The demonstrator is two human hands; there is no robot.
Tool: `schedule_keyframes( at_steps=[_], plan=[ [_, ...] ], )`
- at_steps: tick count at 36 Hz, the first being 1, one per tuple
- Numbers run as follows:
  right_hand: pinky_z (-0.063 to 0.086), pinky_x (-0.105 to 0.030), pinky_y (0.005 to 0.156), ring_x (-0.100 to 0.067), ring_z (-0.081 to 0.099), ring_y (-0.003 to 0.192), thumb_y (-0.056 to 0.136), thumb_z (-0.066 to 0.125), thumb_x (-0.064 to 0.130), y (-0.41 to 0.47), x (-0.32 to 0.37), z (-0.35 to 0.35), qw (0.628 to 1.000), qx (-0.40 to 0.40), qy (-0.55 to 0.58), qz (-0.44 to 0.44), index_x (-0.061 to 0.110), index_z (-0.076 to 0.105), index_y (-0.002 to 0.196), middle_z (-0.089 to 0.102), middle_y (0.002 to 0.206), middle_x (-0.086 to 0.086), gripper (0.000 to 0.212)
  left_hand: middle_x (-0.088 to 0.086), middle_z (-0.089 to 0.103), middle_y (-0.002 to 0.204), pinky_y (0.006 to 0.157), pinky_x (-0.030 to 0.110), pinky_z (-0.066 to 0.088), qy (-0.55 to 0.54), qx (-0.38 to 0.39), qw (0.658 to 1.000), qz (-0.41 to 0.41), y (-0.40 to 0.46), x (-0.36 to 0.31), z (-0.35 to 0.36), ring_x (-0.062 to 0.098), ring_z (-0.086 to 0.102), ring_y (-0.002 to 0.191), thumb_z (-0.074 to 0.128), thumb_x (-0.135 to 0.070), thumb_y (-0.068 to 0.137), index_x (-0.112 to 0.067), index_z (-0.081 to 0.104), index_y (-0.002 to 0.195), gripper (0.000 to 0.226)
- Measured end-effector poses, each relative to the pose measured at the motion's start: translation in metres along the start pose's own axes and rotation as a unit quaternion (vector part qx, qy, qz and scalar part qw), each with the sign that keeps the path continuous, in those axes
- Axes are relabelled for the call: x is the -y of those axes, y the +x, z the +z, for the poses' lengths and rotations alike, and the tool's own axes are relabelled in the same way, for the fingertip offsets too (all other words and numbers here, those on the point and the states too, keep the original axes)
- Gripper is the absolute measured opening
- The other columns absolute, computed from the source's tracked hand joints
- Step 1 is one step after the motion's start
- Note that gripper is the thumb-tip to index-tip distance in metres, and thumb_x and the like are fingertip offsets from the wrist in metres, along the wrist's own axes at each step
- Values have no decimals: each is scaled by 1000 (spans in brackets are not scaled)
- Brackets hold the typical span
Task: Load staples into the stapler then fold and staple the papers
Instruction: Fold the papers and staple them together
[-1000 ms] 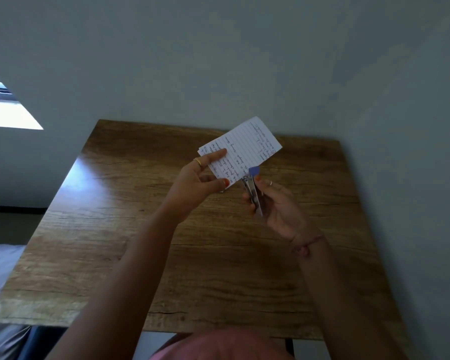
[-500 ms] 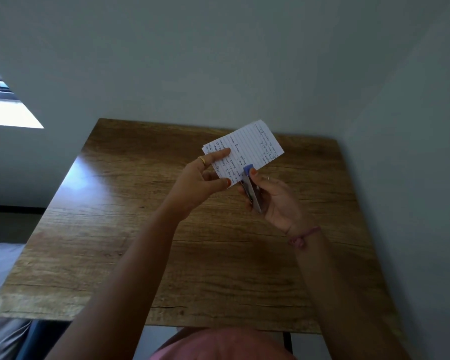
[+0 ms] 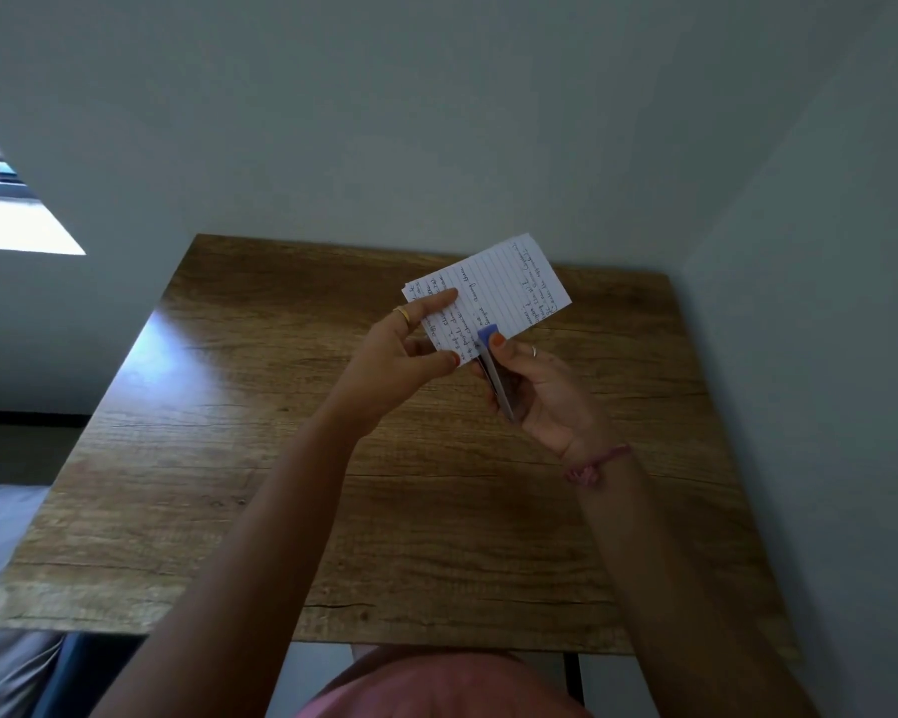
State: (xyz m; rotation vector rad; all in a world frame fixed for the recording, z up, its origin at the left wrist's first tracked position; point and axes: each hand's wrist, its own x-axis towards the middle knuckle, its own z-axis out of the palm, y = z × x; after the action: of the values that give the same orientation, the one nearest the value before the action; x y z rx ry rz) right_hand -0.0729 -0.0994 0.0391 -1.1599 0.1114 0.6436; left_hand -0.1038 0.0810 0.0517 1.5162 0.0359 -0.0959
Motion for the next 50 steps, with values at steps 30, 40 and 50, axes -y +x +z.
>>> schedule_keyframes(
  at_steps=[30, 40, 50],
  plan=[
    [52, -26, 71, -15, 60, 90, 81, 68, 17, 2, -2, 12, 999, -20, -12, -24, 18, 77, 82, 71, 96, -2, 9, 4, 56, 131, 84, 30, 56, -129, -90, 986, 49, -3, 16, 38, 14, 62, 115, 81, -15, 66, -28, 51, 132, 75],
    [50, -28, 73, -14, 59, 85, 82, 69, 21, 2, -4, 14, 997, -53, -47, -22, 8, 71, 103, 70, 93, -2, 24, -3, 57, 125, 86, 33, 57, -126, -108, 985, 47, -5, 16, 38, 11, 62, 113, 76, 0, 75, -25, 56, 123, 57],
    [53, -26, 67, -17, 63, 92, 73, 75, 31, 0, -3, 12, 999, -7, -18, -33, 16, 73, 99, 70, 96, -2, 30, 9, 56, 131, 87, 36, 57, -166, -54, 985, 2, -8, 9, 26, 24, 63, 114, 64, -10, 87, -18, 58, 127, 41]
  ],
)
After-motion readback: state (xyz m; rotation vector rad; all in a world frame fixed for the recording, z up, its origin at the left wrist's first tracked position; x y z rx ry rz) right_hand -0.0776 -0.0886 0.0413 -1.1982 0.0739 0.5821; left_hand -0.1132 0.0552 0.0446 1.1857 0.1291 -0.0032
